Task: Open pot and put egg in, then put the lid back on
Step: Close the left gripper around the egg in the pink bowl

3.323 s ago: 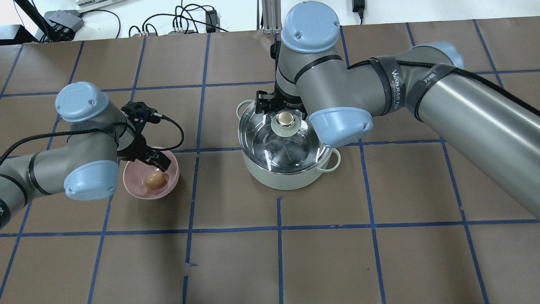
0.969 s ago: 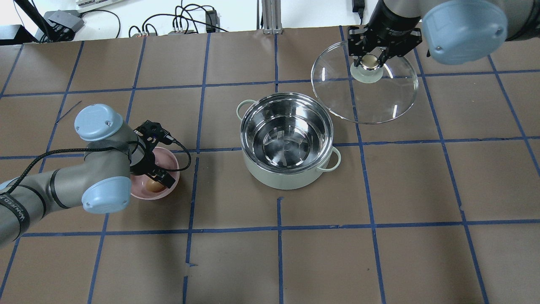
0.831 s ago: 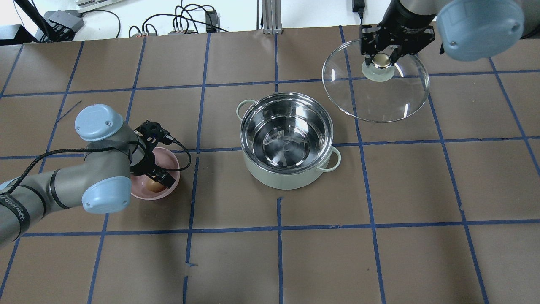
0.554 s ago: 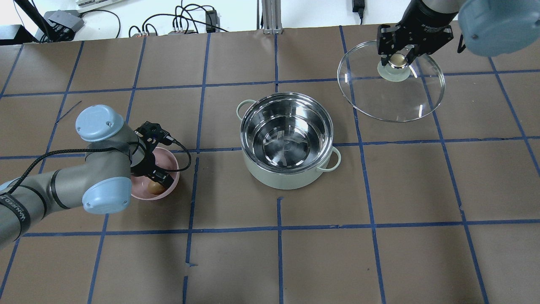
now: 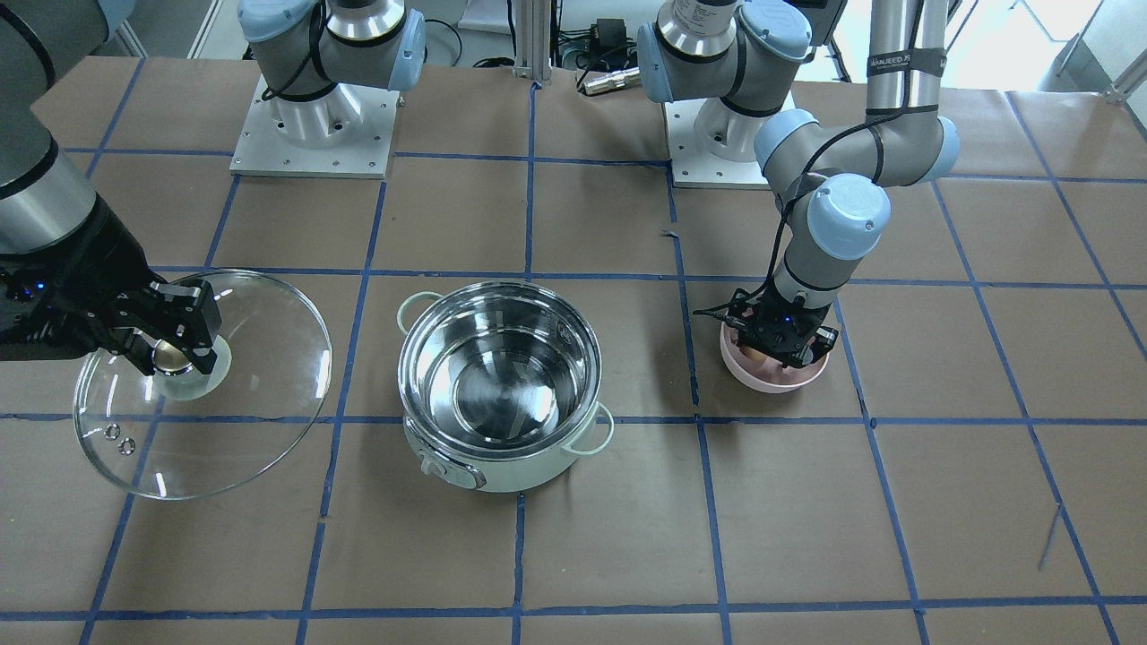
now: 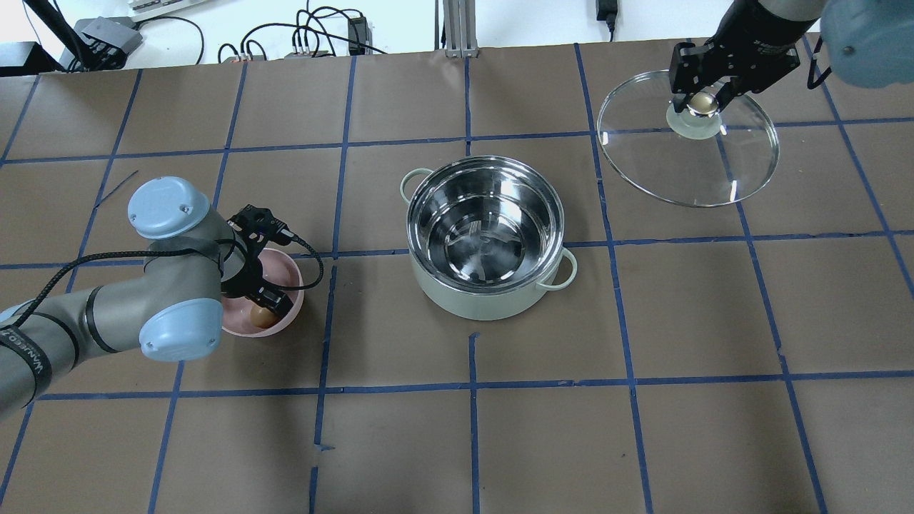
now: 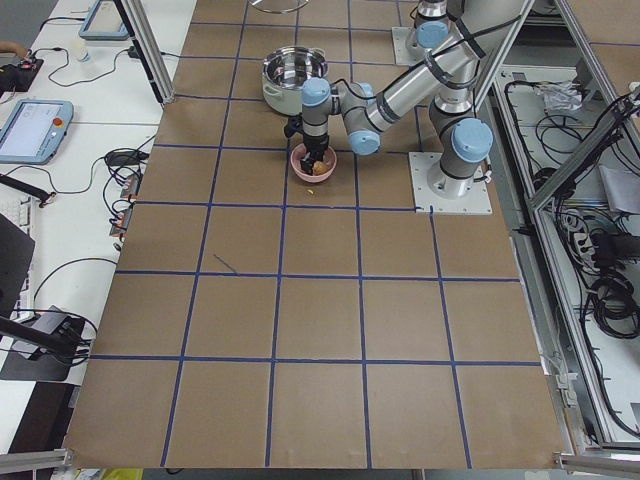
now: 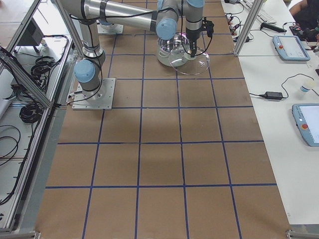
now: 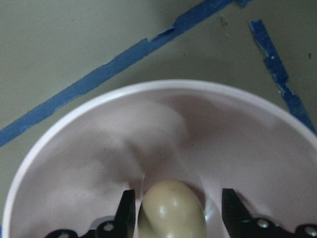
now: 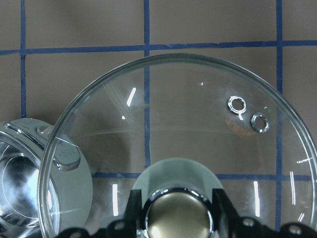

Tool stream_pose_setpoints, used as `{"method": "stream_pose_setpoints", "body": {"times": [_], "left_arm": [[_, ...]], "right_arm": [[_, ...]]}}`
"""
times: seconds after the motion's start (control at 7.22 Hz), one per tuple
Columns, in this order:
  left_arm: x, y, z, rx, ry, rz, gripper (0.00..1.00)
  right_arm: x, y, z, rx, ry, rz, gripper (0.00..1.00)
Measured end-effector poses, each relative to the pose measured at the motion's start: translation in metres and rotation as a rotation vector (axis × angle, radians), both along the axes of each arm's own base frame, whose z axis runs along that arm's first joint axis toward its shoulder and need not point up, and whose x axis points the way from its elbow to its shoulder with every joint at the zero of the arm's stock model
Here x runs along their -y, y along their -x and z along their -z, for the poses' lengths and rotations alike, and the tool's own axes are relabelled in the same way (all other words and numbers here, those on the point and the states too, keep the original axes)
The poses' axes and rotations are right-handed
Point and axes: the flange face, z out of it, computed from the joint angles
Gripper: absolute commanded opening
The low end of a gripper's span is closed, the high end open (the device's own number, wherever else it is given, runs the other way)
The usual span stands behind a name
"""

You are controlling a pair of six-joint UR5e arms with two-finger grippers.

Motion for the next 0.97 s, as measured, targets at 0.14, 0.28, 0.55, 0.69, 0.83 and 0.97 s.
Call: {"method": "stream_pose_setpoints", "body": {"times": [0.14,0.28,0.55,0.69,0.83,0.97], "left_arm": [[-0.0004,0.0000,-0.0004,0.000,0.000,0.000,0.81],[-0.0011,-0.0002,-0.0005,0.003,-0.004,-0.001,0.81],[-0.0030,-0.0029,0.0002,0.031,-0.021,-0.003,0.74],[-0.0021,-0.0039,-0.0008,0.039,-0.021,-0.003,0.42],[-0.0009,-0.0043,-0.0019,0.041,-0.019,-0.005,0.38],[-0.0007,-0.0041,-0.0017,0.039,-0.019,-0.007,0.34]], "right_arm": [[-0.0005,0.0006,0.0011,0.005,-0.004,0.000,0.47],[-0.0011,0.0009,0.0024,0.007,-0.007,0.001,0.46],[-0.0029,0.0011,0.0010,0.007,-0.007,0.002,0.44],[-0.0039,0.0009,0.0012,0.008,-0.008,0.002,0.43],[-0.0046,0.0008,0.0029,0.009,-0.012,0.002,0.43],[-0.0050,0.0007,0.0040,0.009,-0.014,0.002,0.43]]}}
